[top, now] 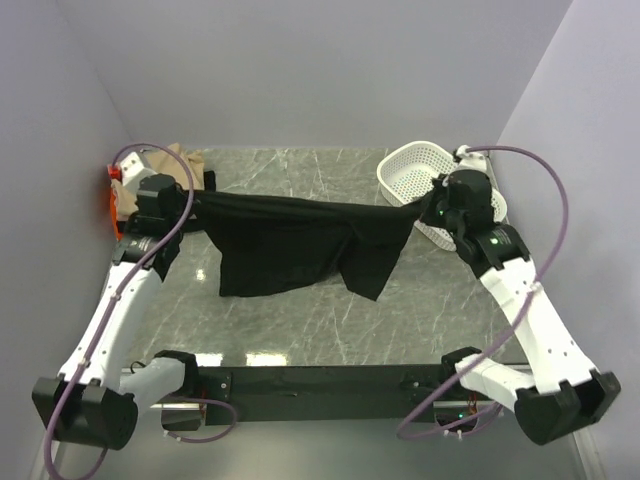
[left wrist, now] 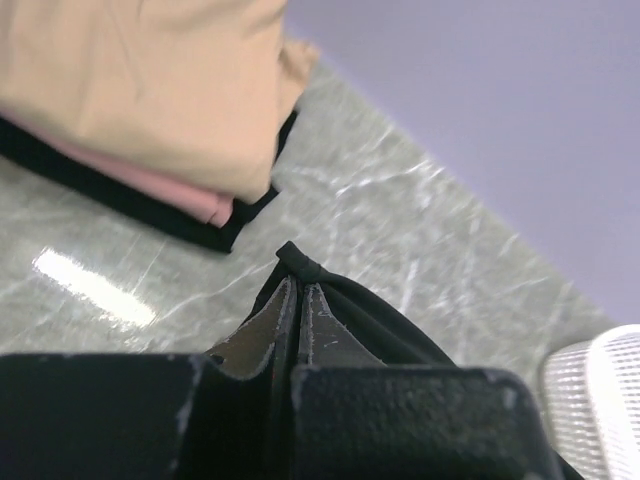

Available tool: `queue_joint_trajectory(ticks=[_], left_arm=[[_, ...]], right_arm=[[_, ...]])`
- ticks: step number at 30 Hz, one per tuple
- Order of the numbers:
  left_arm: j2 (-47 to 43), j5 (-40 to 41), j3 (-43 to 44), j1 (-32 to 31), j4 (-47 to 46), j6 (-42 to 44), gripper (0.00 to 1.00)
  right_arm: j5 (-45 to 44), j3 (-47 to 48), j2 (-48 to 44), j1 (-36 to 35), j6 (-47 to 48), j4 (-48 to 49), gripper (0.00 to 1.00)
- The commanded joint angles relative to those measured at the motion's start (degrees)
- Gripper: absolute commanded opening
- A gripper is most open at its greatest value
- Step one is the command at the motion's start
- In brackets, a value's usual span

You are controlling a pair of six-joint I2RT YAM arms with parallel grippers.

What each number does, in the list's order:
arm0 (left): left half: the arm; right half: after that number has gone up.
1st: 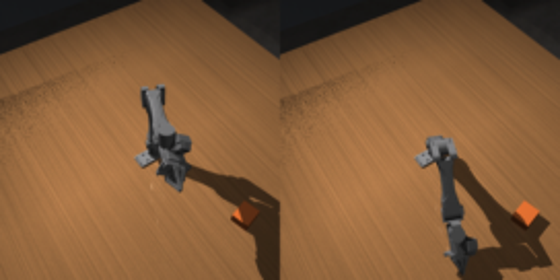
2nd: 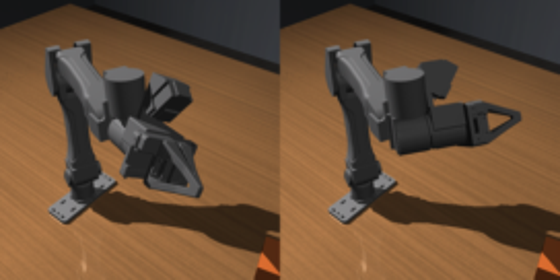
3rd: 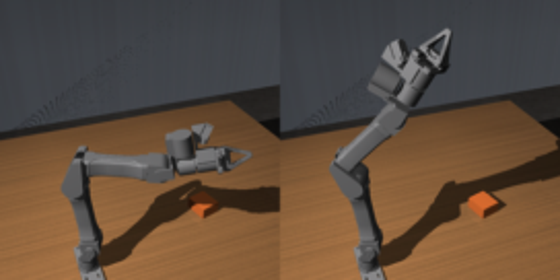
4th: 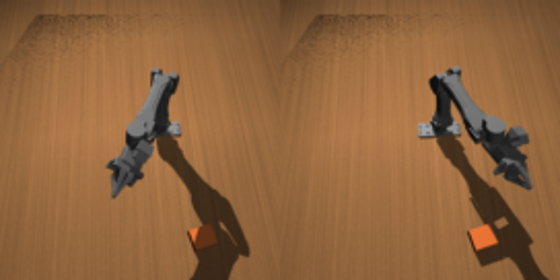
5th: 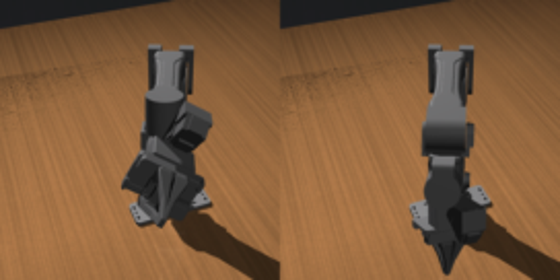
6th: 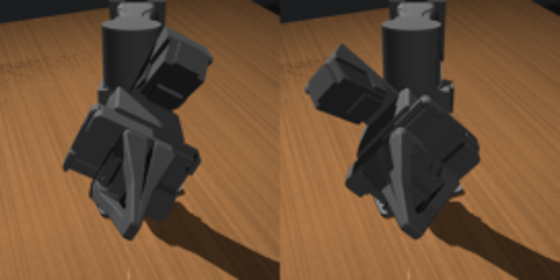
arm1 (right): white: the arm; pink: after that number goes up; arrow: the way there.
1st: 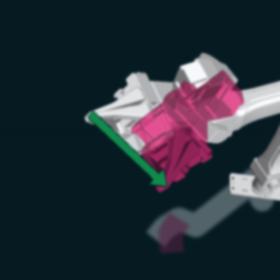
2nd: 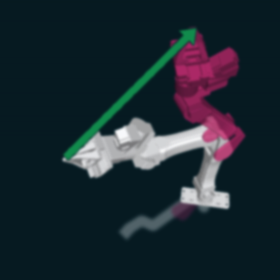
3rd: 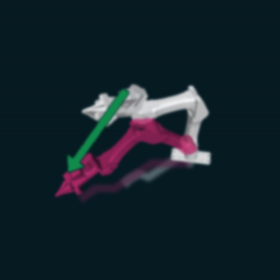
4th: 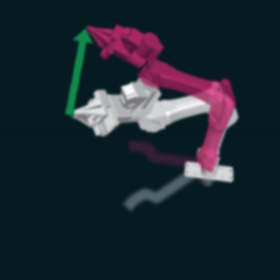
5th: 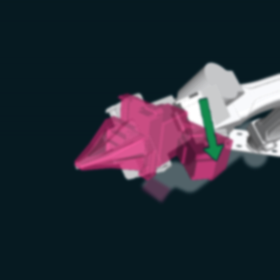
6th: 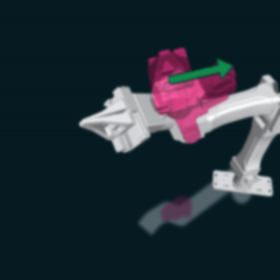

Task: Fold and stack the t-shirts
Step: Flatten the tshirt out

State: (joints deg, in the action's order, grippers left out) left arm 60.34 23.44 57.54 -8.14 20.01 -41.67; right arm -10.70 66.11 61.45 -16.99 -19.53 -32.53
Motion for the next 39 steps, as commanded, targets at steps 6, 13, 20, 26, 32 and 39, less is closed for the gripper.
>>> queue_joint_trajectory(ticks=[6, 13, 20, 26, 32, 39], left_arm=[[-10.6, 1.8, 0.2, 0.6, 5.5, -1.7, 0.02], [-13.0, -1.0, -3.1, 0.6, 6.5, -1.2, 0.04], [-5.6, 1.0, -11.5, 0.6, 1.2, -3.9, 0.02], [0.9, 2.0, -12.5, 0.6, -1.1, -3.4, 0.02], [2.9, 1.3, -13.1, 0.6, -2.7, -2.5, 0.02], [2.8, 0.3, -12.6, 0.6, -3.2, -1.7, 0.02]], right_arm=[[4.5, 0.8, -11.7, 0.1, 1.2, -5.9, 0.0], [13.1, -3.2, -10.3, -0.8, 0.2, -3.8, 0.0], [8.7, -7.7, 4.3, -4.9, -1.9, 4.9, 0.34], [5.7, -13.4, 3.5, -8.6, -4.3, 7.8, 0.65], [5.1, -17.2, 9.5, -8.5, -5.3, 9.8, 0.64], [7.9, -18.8, 16.4, -7.3, -5.7, 12.8, 0.59]])
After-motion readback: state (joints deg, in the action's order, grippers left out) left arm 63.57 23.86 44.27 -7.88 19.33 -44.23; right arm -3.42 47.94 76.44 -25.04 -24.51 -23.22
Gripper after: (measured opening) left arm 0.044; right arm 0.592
